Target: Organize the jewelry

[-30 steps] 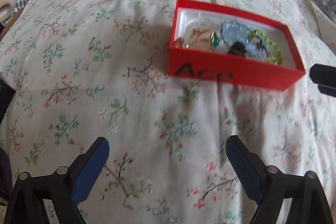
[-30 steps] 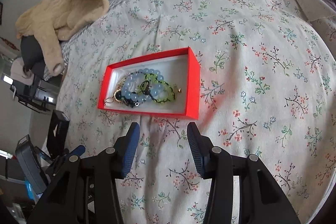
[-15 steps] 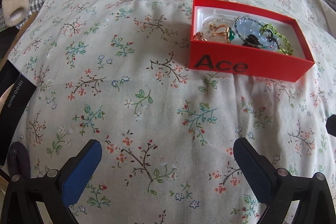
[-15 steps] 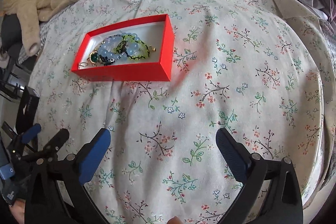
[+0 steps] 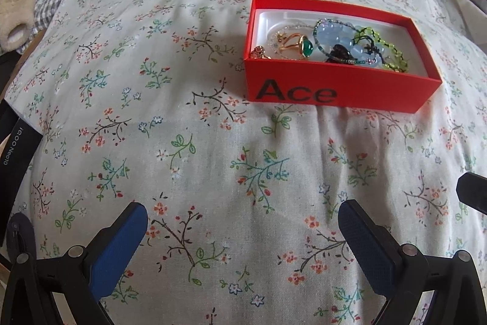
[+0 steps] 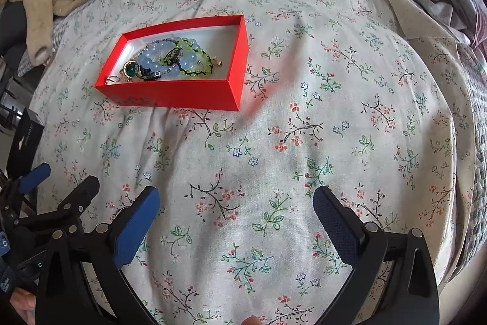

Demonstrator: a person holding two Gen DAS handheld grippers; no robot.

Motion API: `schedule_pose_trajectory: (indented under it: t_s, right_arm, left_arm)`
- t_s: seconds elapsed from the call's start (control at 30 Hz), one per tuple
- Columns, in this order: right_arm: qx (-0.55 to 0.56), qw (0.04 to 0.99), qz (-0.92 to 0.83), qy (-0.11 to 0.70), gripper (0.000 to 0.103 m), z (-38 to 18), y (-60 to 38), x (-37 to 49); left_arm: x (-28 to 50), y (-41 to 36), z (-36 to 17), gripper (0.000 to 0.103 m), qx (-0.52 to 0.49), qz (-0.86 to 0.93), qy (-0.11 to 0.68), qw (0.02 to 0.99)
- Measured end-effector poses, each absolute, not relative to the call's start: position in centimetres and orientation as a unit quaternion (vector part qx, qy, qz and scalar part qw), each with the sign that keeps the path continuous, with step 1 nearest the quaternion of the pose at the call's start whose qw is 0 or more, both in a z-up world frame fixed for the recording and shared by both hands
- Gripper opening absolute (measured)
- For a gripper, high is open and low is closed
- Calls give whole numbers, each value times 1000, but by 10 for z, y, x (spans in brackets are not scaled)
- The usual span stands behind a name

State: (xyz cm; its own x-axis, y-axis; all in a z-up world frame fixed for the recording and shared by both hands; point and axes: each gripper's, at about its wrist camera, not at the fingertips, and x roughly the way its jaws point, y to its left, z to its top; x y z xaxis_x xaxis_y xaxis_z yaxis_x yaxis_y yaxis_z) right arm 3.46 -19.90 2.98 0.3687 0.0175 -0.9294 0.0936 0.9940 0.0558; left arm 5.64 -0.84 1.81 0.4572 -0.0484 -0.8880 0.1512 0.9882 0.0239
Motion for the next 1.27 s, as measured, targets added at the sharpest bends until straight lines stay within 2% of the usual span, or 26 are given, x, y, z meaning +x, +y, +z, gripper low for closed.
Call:
schedule_pose_trajectory:
  t_s: [1.27]
  right_arm:
    - [32,819,-34,572,102,24,-197,30]
  left_arm:
    - [57,-13,12,103,58,-59,518,851]
